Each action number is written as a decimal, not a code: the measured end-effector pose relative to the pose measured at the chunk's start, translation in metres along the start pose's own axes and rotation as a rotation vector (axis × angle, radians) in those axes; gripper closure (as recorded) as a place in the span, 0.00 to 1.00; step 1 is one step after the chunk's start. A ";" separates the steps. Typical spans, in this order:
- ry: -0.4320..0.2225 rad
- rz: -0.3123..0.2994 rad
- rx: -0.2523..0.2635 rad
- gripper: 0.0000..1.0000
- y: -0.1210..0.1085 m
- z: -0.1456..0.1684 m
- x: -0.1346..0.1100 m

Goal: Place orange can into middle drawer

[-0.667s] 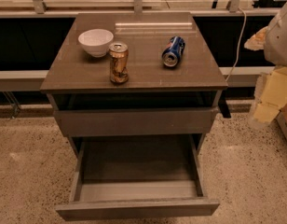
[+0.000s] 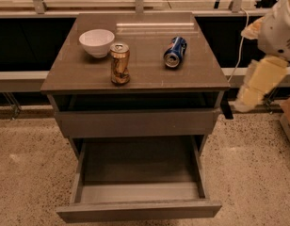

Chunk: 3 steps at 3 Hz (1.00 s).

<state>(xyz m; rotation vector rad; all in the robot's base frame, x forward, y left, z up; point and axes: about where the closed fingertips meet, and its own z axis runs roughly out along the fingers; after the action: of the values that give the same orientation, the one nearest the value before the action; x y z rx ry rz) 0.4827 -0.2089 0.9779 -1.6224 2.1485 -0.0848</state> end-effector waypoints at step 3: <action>-0.469 0.029 0.094 0.00 -0.133 0.088 -0.105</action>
Offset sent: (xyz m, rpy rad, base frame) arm 0.2361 0.0915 0.0016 0.5495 -0.3617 0.1264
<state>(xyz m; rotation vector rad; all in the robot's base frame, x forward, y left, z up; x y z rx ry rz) 0.6578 -0.1334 0.9725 -1.3907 1.7789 0.1837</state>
